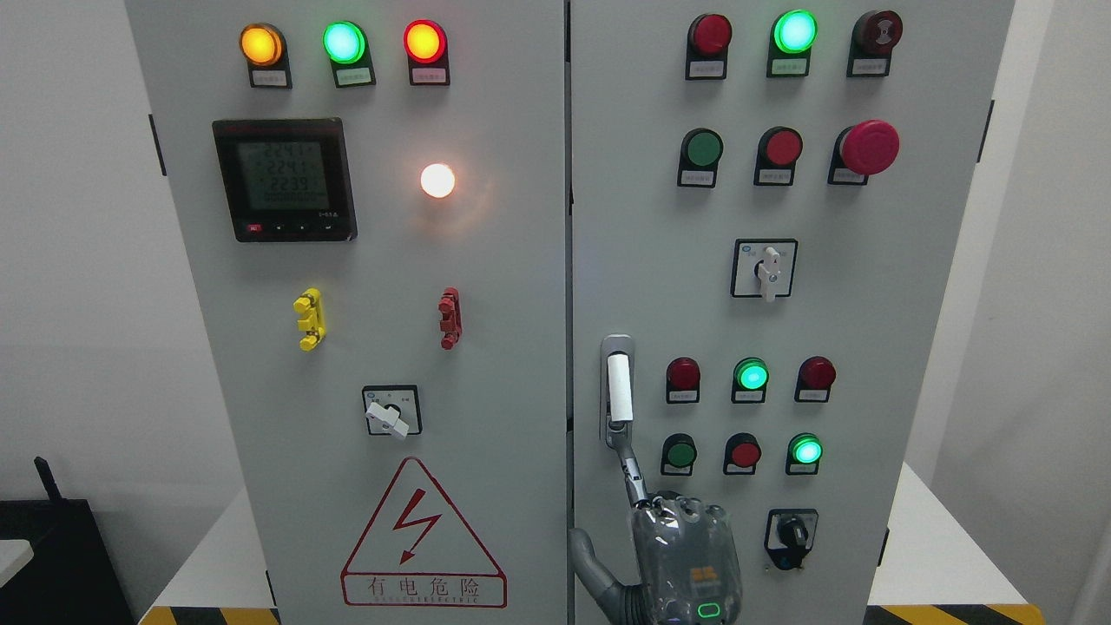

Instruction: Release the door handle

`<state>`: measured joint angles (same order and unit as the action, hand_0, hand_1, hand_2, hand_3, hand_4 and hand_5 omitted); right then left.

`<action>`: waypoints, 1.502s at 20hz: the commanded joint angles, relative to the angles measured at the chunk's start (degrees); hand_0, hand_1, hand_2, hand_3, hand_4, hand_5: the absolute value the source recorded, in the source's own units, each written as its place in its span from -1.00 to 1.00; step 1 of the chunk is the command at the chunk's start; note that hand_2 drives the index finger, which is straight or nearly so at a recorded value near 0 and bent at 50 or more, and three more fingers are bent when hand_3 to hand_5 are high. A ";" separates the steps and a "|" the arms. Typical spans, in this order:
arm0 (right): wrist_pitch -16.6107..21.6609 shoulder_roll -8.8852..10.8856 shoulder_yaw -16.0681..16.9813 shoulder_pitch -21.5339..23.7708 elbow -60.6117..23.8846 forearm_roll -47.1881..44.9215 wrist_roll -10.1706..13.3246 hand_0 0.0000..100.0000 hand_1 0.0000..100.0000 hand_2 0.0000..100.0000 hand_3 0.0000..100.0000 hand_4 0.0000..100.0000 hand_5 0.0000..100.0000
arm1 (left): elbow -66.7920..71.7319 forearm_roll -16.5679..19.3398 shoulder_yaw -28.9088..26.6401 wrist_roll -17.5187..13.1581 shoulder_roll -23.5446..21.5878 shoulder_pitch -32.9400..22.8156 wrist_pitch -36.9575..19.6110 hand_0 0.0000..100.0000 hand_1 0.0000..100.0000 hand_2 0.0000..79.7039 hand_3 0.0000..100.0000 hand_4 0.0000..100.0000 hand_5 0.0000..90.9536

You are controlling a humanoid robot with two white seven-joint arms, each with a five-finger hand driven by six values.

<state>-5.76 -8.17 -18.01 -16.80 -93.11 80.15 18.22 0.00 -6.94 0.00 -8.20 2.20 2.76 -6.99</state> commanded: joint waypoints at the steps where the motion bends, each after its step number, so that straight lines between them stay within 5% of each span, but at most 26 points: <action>1: 3.29 -0.26 0.52 1.85 -3.22 -0.09 1.64 -0.21 -0.42 -0.22 0.71 0.59 0.68 | 0.97 0.00 -0.62 0.02 0.00 -0.03 0.04 -0.76 -0.22 -1.00 -1.00 -1.00 -1.00; 6: 4.09 -0.35 2.19 2.12 -3.84 -0.17 1.73 0.00 -0.52 0.25 0.61 0.35 0.44 | 0.97 0.00 -0.62 0.02 0.00 0.05 0.05 -0.76 -0.22 -1.00 -1.00 -1.00 -1.00; 11: 3.74 -0.26 3.33 1.07 -4.81 0.00 1.47 0.04 -0.62 0.67 1.00 0.55 0.49 | 0.97 0.00 -0.62 0.02 0.00 0.05 0.05 -0.76 -0.22 -1.00 -1.00 -1.00 -1.00; 13: 3.30 -0.26 3.60 0.63 -5.24 0.18 1.12 0.02 -0.67 0.88 1.00 0.72 0.66 | 0.97 0.00 -0.62 0.02 0.00 0.05 0.05 -0.76 -0.22 -1.00 -1.00 -1.00 -1.00; 21: 1.37 0.00 3.86 -0.60 -6.39 0.44 -1.52 -0.05 -0.91 0.98 1.00 0.82 0.81 | 0.97 0.00 -0.62 0.02 0.00 0.05 0.05 -0.76 -0.22 -1.00 -1.00 -1.00 -1.00; 30: 0.75 -0.09 3.69 -3.94 -6.21 1.76 -3.54 -0.13 -0.97 0.98 1.00 0.83 0.82 | 0.97 0.00 -0.62 0.02 0.00 0.05 0.05 -0.76 -0.22 -1.00 -1.00 -1.00 -1.00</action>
<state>-4.68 -8.30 -14.74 -18.89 -98.77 81.23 15.02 0.00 -6.94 0.00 -8.20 2.20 2.79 -6.99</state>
